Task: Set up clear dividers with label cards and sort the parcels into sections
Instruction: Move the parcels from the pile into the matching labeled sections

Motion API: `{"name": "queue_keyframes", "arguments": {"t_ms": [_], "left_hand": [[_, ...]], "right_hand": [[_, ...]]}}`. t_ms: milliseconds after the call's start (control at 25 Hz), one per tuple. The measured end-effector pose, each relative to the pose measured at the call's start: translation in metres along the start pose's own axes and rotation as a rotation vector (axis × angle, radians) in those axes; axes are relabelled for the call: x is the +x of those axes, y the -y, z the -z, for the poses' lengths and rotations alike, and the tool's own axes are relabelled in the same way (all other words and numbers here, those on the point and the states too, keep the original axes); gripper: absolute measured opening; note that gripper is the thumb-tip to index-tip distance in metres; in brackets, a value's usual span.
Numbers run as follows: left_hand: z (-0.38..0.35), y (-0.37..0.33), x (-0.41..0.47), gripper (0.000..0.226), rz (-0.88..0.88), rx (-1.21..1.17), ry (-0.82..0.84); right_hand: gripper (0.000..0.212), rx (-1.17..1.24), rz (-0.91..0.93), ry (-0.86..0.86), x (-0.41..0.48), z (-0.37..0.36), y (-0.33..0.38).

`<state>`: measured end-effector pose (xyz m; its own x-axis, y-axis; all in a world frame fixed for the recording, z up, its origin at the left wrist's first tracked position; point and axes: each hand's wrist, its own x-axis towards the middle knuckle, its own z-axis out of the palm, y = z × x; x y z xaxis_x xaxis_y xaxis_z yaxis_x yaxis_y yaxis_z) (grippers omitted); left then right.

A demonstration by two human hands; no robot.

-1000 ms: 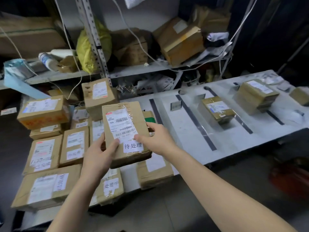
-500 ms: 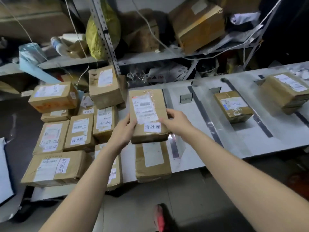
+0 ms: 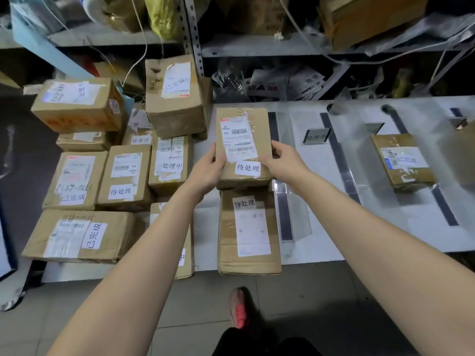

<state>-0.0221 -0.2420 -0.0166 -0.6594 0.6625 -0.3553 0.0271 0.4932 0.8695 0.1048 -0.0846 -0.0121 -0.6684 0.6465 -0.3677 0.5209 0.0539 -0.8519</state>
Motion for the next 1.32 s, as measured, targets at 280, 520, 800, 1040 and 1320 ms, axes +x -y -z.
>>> {"name": "queue_keyframes", "arguments": {"t_ms": [280, 520, 800, 1040, 1320], "left_hand": [[-0.008, 0.029, 0.011, 0.063, 0.06, 0.029, 0.005], [0.012, 0.01, -0.025, 0.061, 0.121, 0.221, -0.178], [0.092, 0.015, -0.072, 0.06, 0.187, 0.831, -0.285], [0.149, -0.001, -0.046, 0.062, 0.186, 1.046, -0.343], [0.207, -0.012, 0.077, 0.063, 0.065, 0.847, -0.317]], "right_hand": [[0.049, -0.009, -0.017, 0.033, 0.004, -0.004, -0.019], [0.046, -0.081, 0.04, 0.018, -0.011, 0.016, 0.0], [0.064, -0.608, 0.277, 0.038, -0.012, 0.017, 0.037], [0.068, -0.952, 0.39, 0.09, 0.026, -0.014, 0.093], [0.079, -0.873, 0.306, 0.076, 0.12, -0.088, 0.163]]}}
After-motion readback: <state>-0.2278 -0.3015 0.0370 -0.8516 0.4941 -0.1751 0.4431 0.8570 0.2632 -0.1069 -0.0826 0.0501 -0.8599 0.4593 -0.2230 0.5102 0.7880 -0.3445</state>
